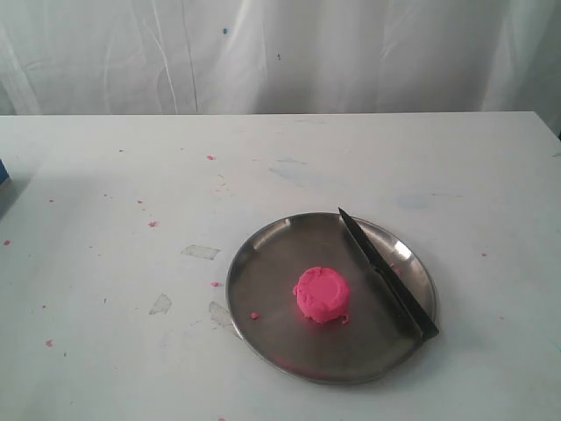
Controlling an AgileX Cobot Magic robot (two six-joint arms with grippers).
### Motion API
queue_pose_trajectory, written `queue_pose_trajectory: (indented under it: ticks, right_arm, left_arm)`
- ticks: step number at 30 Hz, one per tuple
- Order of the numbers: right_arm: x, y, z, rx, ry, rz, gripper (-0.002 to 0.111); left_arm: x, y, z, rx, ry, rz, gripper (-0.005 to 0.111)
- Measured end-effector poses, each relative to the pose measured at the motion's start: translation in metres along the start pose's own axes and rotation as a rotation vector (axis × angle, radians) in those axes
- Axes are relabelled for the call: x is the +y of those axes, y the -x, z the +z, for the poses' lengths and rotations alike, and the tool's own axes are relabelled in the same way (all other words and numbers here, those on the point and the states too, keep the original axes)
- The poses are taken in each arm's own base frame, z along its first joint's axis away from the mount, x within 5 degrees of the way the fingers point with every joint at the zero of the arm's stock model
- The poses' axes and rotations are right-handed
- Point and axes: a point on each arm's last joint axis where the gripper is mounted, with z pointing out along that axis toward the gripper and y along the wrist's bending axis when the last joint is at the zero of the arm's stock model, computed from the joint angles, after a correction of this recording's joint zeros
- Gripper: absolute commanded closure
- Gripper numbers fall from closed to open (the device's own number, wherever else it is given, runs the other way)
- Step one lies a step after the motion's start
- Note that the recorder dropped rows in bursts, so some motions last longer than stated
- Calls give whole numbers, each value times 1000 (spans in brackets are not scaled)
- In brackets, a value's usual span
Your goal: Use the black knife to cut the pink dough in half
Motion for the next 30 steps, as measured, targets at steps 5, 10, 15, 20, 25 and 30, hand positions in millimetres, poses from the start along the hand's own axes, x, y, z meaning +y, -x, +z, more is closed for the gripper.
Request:
queue_pose_trajectory:
  ticks: [5, 10, 15, 20, 25, 30]
  right_arm:
    - [3, 18, -2, -204, 35, 3, 108]
    - [5, 42, -10, -476, 67, 35, 108]
    - [6, 68, -31, -837, 150, 165, 108]
    - [6, 72, -36, -915, 125, 104, 108]
    - [7, 61, -24, -736, 1, -207, 108]
    - [9, 30, -6, -357, -6, -591, 108]
  left_arm:
    - [0, 0, 0, 0, 0, 0, 107]
    - [0, 0, 0, 0, 0, 0, 107]
    - [0, 0, 0, 0, 0, 0, 107]
    - [0, 0, 0, 0, 0, 0, 107]
    - [0, 0, 0, 0, 0, 0, 107]
    - [0, 0, 0, 0, 0, 0, 107]
